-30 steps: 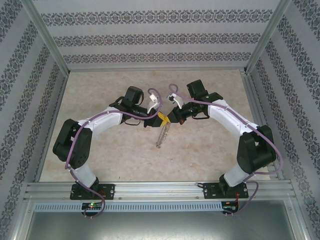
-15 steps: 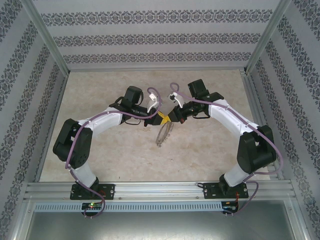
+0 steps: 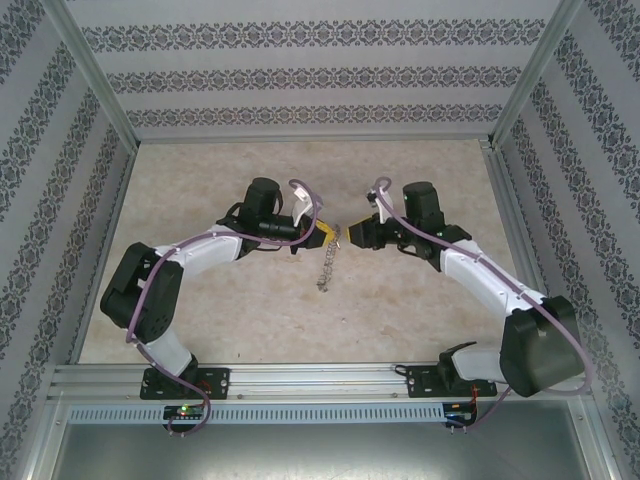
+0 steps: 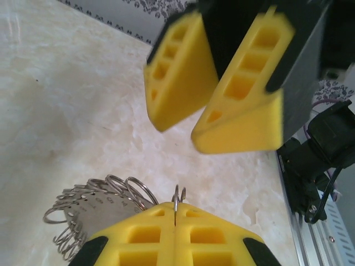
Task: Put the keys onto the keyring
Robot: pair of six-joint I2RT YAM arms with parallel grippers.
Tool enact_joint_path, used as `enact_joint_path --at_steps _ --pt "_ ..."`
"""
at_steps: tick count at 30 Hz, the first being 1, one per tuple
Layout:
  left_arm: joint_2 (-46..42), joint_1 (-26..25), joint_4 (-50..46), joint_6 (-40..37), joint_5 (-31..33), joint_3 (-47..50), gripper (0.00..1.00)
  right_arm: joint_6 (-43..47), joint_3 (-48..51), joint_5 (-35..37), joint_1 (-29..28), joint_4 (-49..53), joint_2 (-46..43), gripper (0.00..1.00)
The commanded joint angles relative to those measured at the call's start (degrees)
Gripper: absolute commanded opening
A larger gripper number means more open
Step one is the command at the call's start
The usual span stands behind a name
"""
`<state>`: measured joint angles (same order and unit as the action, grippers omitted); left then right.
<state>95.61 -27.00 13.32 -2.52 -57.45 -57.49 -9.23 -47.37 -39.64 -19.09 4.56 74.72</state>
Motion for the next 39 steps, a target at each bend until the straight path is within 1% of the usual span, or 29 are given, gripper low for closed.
enact_joint_path --at_steps 1,6,9,11,20,25,33,39 --pt "-2.95 -0.33 7.52 2.54 0.35 1.32 0.0 -9.02 5.85 3.02 0.32 -11.23 -2.11 0.35" --pt "-3.35 -0.4 7.74 2.97 -0.05 1.38 0.0 -17.1 13.03 2.67 0.33 -29.1 -1.96 0.35" --pt "-3.19 -0.33 7.73 3.05 -0.51 1.38 0.0 -18.08 14.65 0.82 0.04 -36.27 -1.38 0.35" --pt "-3.09 -0.35 7.72 3.14 -0.9 1.41 0.0 -17.72 14.49 -0.3 0.01 -38.11 -0.99 0.35" --pt "-2.66 -0.38 8.19 3.75 -2.14 1.34 0.0 -16.51 10.97 -7.29 -0.61 -40.65 3.16 0.35" --pt "-2.35 -0.33 8.28 4.02 -2.23 1.04 0.0 -16.41 10.26 -8.59 -1.75 -41.11 4.86 0.32" --pt "-2.36 -0.4 8.69 4.11 -2.03 0.95 0.0 -16.13 14.64 -9.48 0.23 -40.34 2.17 0.32" --pt "-2.43 -0.34 7.88 3.67 -2.05 0.63 0.0 -16.16 16.55 -10.99 0.36 -39.49 0.96 0.32"
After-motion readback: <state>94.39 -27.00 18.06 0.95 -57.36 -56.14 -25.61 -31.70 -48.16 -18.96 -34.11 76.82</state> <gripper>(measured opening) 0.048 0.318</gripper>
